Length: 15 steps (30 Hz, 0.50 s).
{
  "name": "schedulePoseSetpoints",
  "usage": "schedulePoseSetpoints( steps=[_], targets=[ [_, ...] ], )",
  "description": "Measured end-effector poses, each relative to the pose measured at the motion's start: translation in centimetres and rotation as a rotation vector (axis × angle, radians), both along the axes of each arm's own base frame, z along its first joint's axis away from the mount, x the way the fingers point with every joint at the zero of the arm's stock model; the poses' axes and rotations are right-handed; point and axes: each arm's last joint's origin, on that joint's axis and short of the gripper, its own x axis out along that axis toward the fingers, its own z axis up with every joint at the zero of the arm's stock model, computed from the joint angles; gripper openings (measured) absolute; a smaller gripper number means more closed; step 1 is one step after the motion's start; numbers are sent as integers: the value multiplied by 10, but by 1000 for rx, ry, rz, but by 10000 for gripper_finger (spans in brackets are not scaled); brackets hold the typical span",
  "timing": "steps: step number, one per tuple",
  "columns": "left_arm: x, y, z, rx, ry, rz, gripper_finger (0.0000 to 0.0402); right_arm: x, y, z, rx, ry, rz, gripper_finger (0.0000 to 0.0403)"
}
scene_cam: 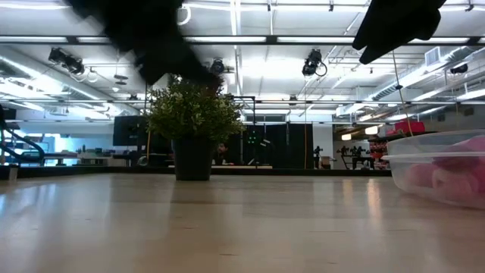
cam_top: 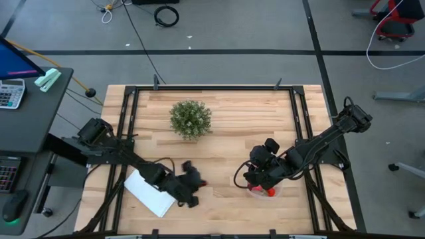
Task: Pick and placing Produce into tupperware
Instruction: Put the cherry into the transparent container
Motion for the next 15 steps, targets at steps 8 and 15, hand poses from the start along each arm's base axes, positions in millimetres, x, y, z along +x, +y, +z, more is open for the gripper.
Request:
schedulePoseSetpoints(
  steps=[8, 15],
  targets=[
    [52, 12, 78, 166, -440, -120, 29, -2, -7, 8, -7, -44, -37, 250],
    [82, 31, 49, 131, -440, -64, 24, -38, -18, 50, 17, -207, -23, 250]
  ],
)
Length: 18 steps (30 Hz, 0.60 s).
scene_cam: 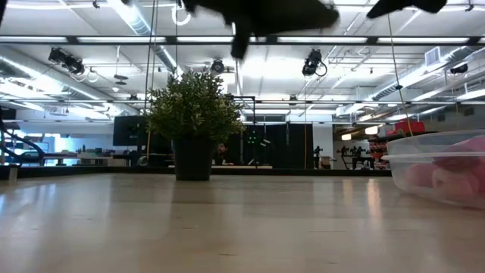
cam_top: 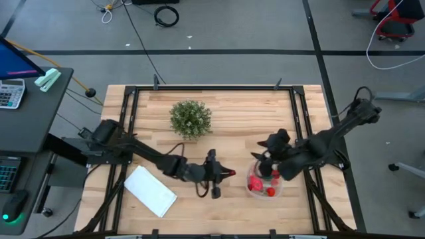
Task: Pick and placing Produce into tupperware
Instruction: Put the cherry into the transparent container
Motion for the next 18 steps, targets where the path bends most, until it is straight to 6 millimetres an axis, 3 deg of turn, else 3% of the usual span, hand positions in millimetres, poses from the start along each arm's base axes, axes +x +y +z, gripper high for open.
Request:
schedulePoseSetpoints(
  steps=[5, 8, 15, 18],
  targets=[
    [27, 18, -45, -130, -26, -11, 28, -24, 1, 19, -36, -93, 48, 250],
    [42, 25, -61, -209, -68, -52, 25, -33, 2, 25, -49, -106, 99, 250],
    [86, 22, -66, -215, -96, -146, 31, -37, 2, 28, -111, -111, 123, 250],
    [102, 16, -67, -160, -21, -169, 31, -37, 2, 28, -135, -101, 139, 250]
  ],
)
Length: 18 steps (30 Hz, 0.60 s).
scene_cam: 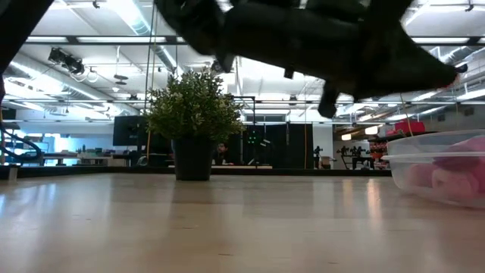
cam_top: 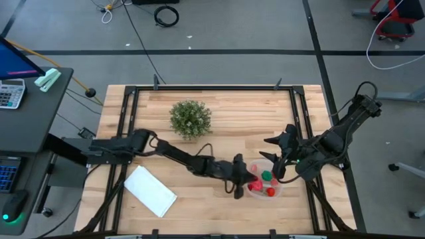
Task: Pick and placing Produce into tupperware
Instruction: Put the cherry into the transparent container
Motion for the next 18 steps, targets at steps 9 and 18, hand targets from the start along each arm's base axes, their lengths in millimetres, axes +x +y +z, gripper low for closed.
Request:
schedulePoseSetpoints(
  steps=[9, 18],
  targets=[
    [28, 5, 9, 134, 166, -1, 58, 2, -2, 0, -12, 4, -4, 250],
    [30, 10, 10, 180, 170, -6, 142, 2, -2, 0, -14, 4, -3, 250]
  ],
)
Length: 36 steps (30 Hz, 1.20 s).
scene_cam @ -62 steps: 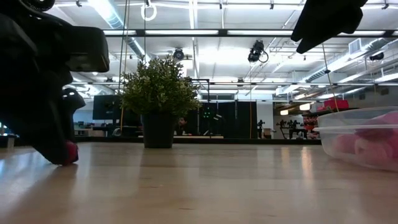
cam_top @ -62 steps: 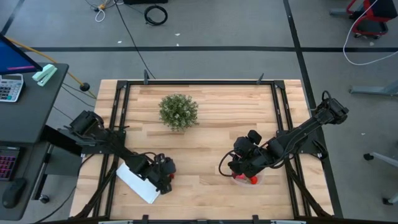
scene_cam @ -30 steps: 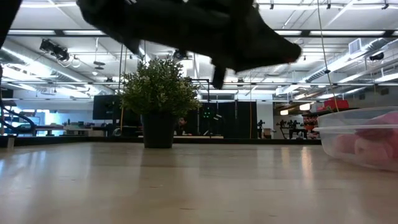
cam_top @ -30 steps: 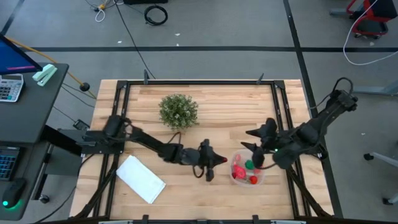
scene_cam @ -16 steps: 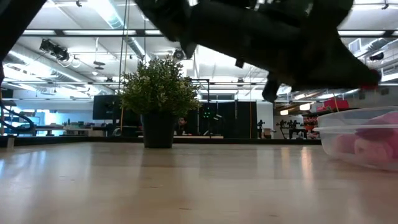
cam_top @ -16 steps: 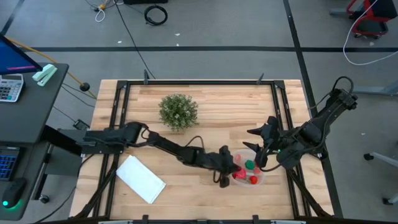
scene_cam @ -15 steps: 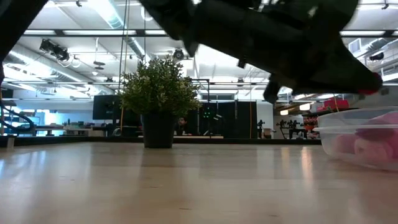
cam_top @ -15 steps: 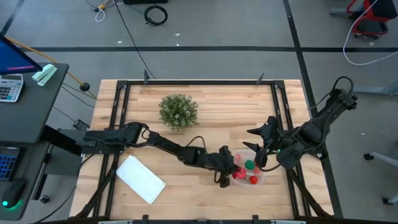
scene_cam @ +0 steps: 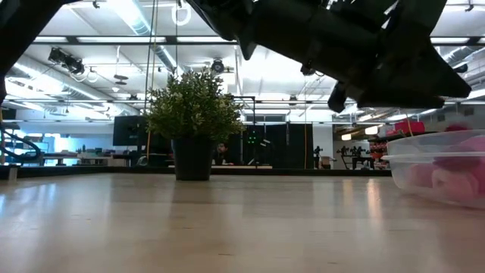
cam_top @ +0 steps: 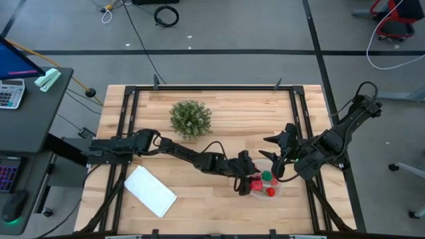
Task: Pick and placing Produce into tupperware
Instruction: Put the cherry into the transparent container, then return to Home Position
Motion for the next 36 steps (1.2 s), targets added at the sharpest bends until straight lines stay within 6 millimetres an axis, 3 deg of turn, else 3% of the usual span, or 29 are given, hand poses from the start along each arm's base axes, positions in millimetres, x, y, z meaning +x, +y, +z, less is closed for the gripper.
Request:
schedulePoseSetpoints(
  steps=[6, 12, 17, 21, 25, 31, 36],
  targets=[
    [-6, 2, 4, -42, 87, 27, 206, 0, 0, 0, -1, 1, 1, 250],
    [-41, 18, 67, -5, 264, 54, 199, 0, 0, 0, -1, 1, 1, 250],
    [-93, 23, 139, 54, 320, 29, 179, 0, 0, 0, 6, -1, -2, 250],
    [-145, 26, 199, 76, 278, 14, 169, 0, 0, 0, 8, 0, 0, 250],
    [-203, 36, 246, 80, 236, 102, 163, 1, 0, 1, -12, -8, -1, 250],
    [-283, 37, 279, 40, 231, 216, 155, 11, 10, -3, 204, -77, -62, 250],
    [-310, 11, 283, 24, 202, 201, 148, 45, 50, -13, 141, -86, 183, 250]
  ],
)
